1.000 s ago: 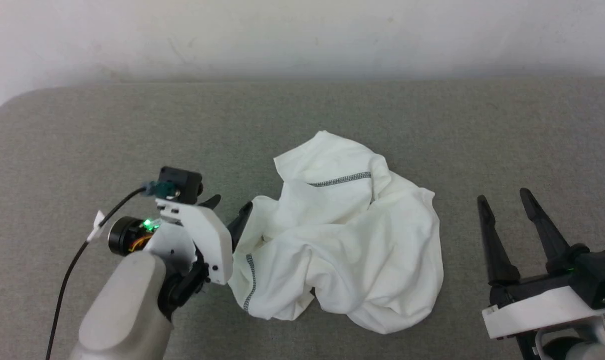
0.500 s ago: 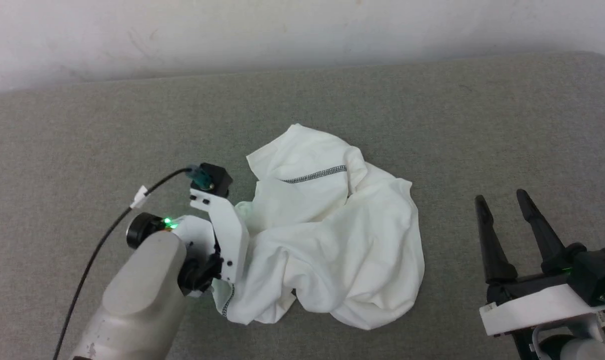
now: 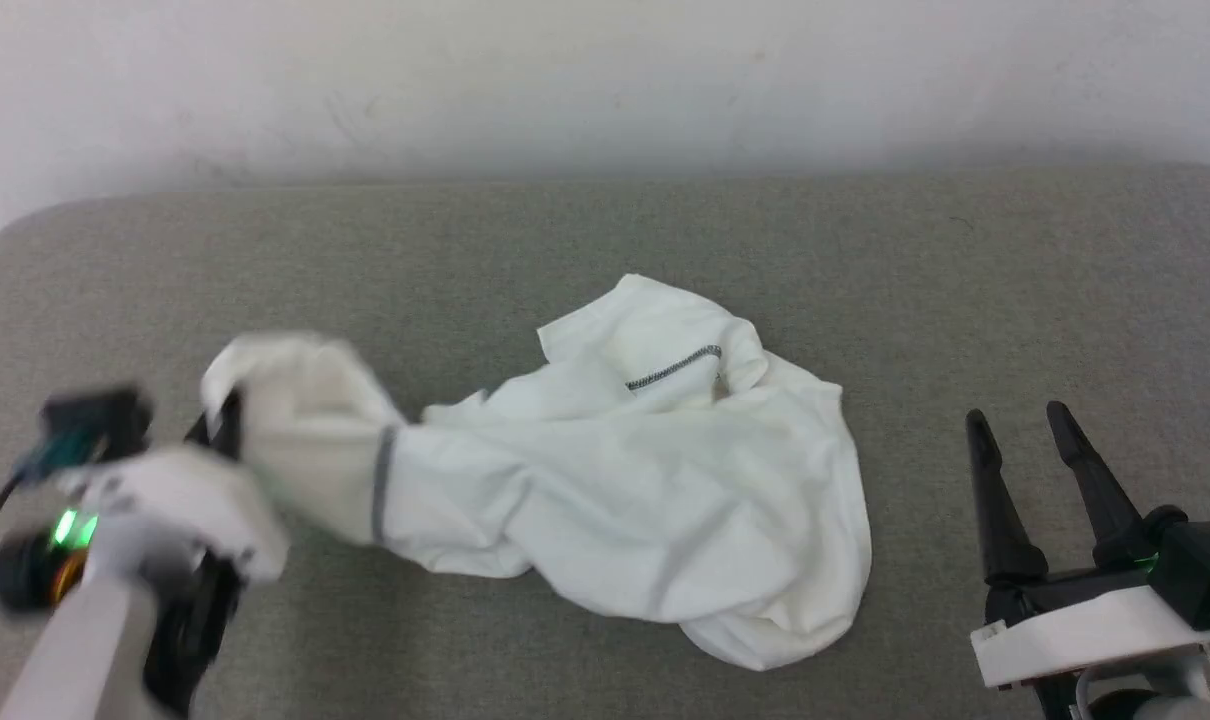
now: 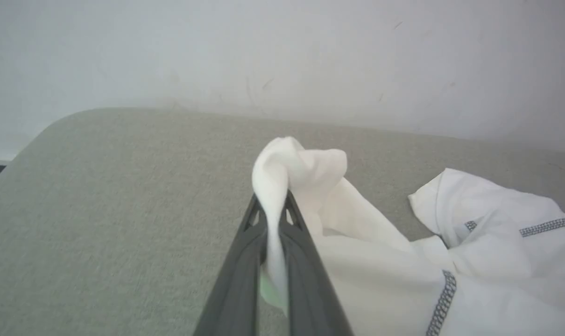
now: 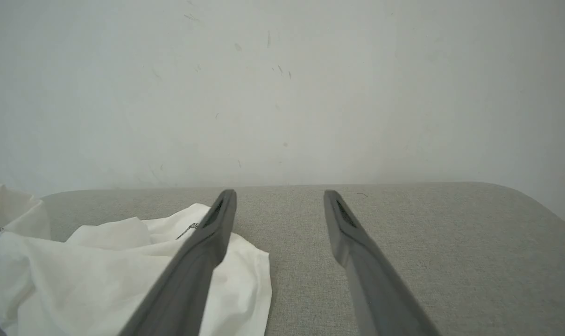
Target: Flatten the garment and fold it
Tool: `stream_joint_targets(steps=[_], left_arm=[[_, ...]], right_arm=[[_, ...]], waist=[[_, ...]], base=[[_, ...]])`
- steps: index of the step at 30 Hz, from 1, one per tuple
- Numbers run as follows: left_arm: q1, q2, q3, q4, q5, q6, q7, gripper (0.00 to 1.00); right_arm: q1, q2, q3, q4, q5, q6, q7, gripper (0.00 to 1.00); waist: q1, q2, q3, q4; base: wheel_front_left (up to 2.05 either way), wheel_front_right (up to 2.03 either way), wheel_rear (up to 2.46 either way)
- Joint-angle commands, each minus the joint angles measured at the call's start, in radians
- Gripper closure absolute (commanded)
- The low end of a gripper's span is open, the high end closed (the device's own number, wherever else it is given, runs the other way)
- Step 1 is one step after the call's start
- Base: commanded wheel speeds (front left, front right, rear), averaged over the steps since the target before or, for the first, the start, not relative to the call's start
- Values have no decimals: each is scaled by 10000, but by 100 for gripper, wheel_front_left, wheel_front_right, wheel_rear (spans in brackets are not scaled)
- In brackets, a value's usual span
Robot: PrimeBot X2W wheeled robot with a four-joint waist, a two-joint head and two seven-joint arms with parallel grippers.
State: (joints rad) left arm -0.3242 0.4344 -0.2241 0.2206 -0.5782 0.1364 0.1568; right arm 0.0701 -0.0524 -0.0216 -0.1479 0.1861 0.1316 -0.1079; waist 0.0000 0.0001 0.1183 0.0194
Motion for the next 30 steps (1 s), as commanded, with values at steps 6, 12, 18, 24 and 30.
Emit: stream_joint_targets(steps=[6, 12, 18, 24, 30], left_arm=[[4116, -249, 1415, -1282, -1239, 1515, 28, 100], [5113, -785, 1557, -1474, -1844, 1427, -138, 0], [4600, -743, 1601, -2147, -1405, 1257, -1099, 0], [3663, -235, 743, -2946, -754, 739, -688, 0], [2236, 164, -763, -2443, -241, -180, 835, 0]], right_arm=[[130, 22, -10, -40, 107, -9, -92, 0], [155, 22, -81, -84, 60, -9, -22, 0], [167, 22, -51, -174, -11, -9, 106, 0], [244, 22, 10, -230, 31, -9, 150, 0], [189, 22, 43, -207, 149, -9, 95, 0]], waist=[[0, -1, -183, 253], [0, -1, -242, 427], [0, -1, -406, 432], [0, -1, -496, 321], [0, -1, -310, 153]], base=[[0, 0, 0], [0, 0, 0], [0, 0, 0], [0, 0, 0], [0, 0, 0]])
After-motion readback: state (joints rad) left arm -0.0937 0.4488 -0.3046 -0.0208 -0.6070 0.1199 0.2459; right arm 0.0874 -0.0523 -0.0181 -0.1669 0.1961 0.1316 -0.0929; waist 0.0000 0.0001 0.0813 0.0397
